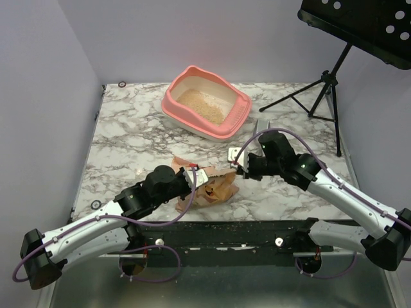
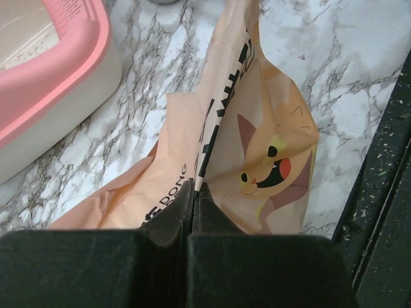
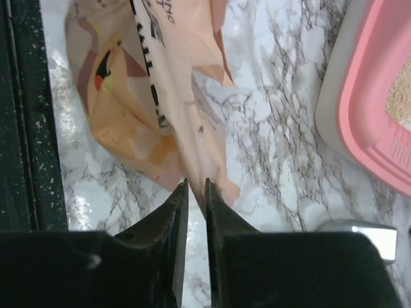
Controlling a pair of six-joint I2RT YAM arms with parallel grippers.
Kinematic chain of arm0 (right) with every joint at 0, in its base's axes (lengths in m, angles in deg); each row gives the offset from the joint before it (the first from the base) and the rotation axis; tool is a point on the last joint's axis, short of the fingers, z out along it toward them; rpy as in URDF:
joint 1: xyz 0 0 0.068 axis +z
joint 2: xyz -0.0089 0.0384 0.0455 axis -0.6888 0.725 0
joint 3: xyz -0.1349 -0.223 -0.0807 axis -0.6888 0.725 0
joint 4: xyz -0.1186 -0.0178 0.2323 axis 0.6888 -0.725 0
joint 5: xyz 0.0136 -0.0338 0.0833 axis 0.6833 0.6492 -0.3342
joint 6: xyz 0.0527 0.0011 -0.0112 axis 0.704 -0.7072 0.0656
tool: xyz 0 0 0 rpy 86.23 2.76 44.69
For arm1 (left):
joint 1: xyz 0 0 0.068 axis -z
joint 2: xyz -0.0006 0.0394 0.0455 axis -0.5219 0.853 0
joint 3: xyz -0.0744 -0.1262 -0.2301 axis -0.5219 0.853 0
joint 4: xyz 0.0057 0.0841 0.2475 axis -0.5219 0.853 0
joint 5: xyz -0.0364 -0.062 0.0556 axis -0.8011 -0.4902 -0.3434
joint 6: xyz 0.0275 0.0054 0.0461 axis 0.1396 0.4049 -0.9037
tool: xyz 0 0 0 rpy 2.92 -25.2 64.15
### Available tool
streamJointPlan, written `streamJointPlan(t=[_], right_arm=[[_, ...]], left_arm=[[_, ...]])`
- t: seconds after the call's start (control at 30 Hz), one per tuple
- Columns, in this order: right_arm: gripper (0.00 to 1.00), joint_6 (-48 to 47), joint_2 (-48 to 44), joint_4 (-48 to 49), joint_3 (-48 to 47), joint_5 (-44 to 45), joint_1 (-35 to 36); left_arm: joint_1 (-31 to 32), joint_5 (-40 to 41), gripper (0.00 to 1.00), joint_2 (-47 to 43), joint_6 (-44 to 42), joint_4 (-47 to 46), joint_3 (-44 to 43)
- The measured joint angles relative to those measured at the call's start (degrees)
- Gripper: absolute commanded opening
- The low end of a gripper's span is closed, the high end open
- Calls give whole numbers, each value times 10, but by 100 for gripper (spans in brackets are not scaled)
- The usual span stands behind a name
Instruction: Fill the litter box with clean litter
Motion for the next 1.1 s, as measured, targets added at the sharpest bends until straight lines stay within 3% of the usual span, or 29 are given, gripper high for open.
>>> streamJointPlan(t=[0.07, 0.13, 0.47, 1.1], right_arm=[[67, 11, -4, 0, 4, 9, -7], [69, 13, -13, 0, 6, 17, -14], [69, 4, -43, -23, -18, 50, -22], [67, -33, 49, 23, -50, 14, 9]], left_arm=[[0, 4, 0, 1, -1, 6, 2], [-1, 11, 0, 1, -2, 6, 2], [-2, 30, 0, 1, -3, 9, 2], [-2, 37, 0, 2, -3, 9, 2]])
